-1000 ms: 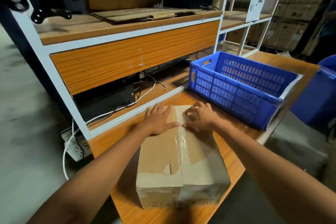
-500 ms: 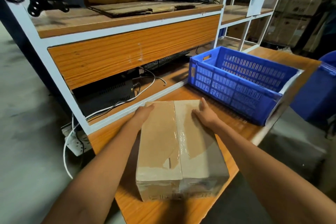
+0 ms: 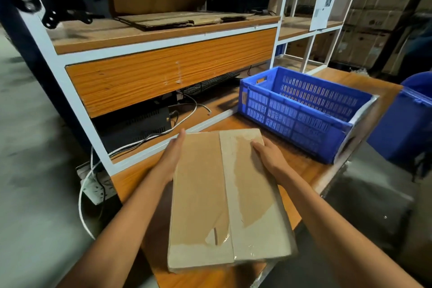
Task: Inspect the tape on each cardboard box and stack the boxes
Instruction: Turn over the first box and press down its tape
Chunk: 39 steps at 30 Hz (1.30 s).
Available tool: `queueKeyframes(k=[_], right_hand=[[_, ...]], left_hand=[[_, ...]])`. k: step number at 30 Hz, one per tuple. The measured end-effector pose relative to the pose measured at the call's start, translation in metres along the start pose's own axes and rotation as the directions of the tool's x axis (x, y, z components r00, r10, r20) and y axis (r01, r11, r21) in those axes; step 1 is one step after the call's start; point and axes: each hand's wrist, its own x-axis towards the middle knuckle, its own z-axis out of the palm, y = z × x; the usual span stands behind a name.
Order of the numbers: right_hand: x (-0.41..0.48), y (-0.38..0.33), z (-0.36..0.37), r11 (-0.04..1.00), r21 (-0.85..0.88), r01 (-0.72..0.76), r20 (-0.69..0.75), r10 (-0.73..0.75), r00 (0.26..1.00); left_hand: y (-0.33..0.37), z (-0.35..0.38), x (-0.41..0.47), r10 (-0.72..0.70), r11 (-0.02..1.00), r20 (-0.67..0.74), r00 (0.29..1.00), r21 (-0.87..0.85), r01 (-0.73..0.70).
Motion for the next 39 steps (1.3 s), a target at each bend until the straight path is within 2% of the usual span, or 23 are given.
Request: queueKeyframes(k=[2, 4, 7, 10, 13, 16, 19, 21, 22, 23, 25, 27, 28, 31, 35, 37, 39], right_hand=[[-0.001, -0.01, -0.007, 0.986, -0.123, 0.114, -0.089, -0.126, 0.988], [-0.006, -0.025, -0.011, 0.978, -0.14, 0.152, -0.166, -0.175, 0.97], [-0.019, -0.053, -0.013, 0.963, -0.162, 0.214, -0.23, -0.247, 0.941], [-0.028, -0.07, -0.01, 0.954, -0.106, 0.279, -0.303, -0.298, 0.905], [-0.031, -0.079, -0.007, 0.951, -0.006, 0.31, -0.36, -0.291, 0.886], [-0.029, -0.08, -0.002, 0.949, 0.052, 0.311, -0.389, -0.268, 0.881], [-0.025, -0.076, 0.001, 0.95, 0.042, 0.31, -0.368, -0.274, 0.889], [-0.022, -0.078, 0.0, 0.953, 0.005, 0.304, -0.343, -0.284, 0.895], [-0.021, -0.08, 0.0, 0.948, -0.061, 0.311, -0.338, -0.313, 0.888], [-0.02, -0.082, -0.001, 0.93, -0.174, 0.323, -0.343, -0.364, 0.866], [-0.021, -0.087, -0.001, 0.816, -0.428, 0.388, -0.346, -0.544, 0.764], [-0.028, -0.093, 0.003, 0.69, -0.544, 0.477, -0.268, -0.682, 0.68], [-0.03, -0.094, 0.006, 0.642, -0.565, 0.519, -0.21, -0.72, 0.662], [-0.035, -0.087, 0.017, 0.526, -0.647, 0.551, -0.115, -0.782, 0.612], [-0.038, -0.085, 0.018, 0.48, -0.72, 0.501, -0.087, -0.779, 0.621], [-0.033, -0.093, 0.009, 0.453, -0.713, 0.536, 0.003, -0.762, 0.648], [-0.025, -0.1, 0.0, 0.468, -0.703, 0.536, 0.059, -0.712, 0.699]], left_hand=[[0.021, -0.003, -0.011, 0.064, 0.996, 0.021, 0.998, -0.068, -0.062], [0.044, -0.005, -0.025, 0.09, 0.988, 0.004, 0.996, -0.129, -0.089], [0.067, -0.005, -0.054, 0.25, 0.949, -0.044, 0.967, -0.185, -0.253], [0.077, -0.008, -0.063, 0.389, 0.9, -0.104, 0.915, -0.17, -0.402], [0.079, -0.015, -0.063, 0.448, 0.863, -0.145, 0.882, -0.185, -0.469], [0.065, -0.011, -0.06, 0.554, 0.82, -0.115, 0.824, -0.092, -0.564], [0.055, -0.007, -0.054, 0.58, 0.812, -0.12, 0.806, 0.001, -0.584], [0.061, -0.006, -0.056, 0.6, 0.798, -0.134, 0.789, 0.165, -0.579], [0.065, -0.007, -0.057, 0.641, 0.754, -0.143, 0.754, 0.304, -0.583], [0.068, -0.008, -0.06, 0.71, 0.665, -0.143, 0.689, 0.459, -0.589], [0.073, -0.009, -0.067, 0.87, 0.407, -0.09, 0.485, 0.687, -0.602], [0.074, -0.005, -0.076, 0.947, 0.198, 0.015, 0.322, 0.761, -0.617], [0.071, -0.002, -0.08, 0.957, 0.14, 0.057, 0.286, 0.769, -0.624], [0.06, 0.007, -0.091, 0.947, 0.072, 0.138, 0.29, 0.789, -0.61], [0.06, 0.012, -0.094, 0.935, 0.05, 0.168, 0.313, 0.81, -0.585], [0.072, 0.008, -0.092, 0.909, 0.086, 0.19, 0.371, 0.784, -0.615], [0.087, 0.002, -0.087, 0.861, 0.171, 0.206, 0.466, 0.744, -0.646]])
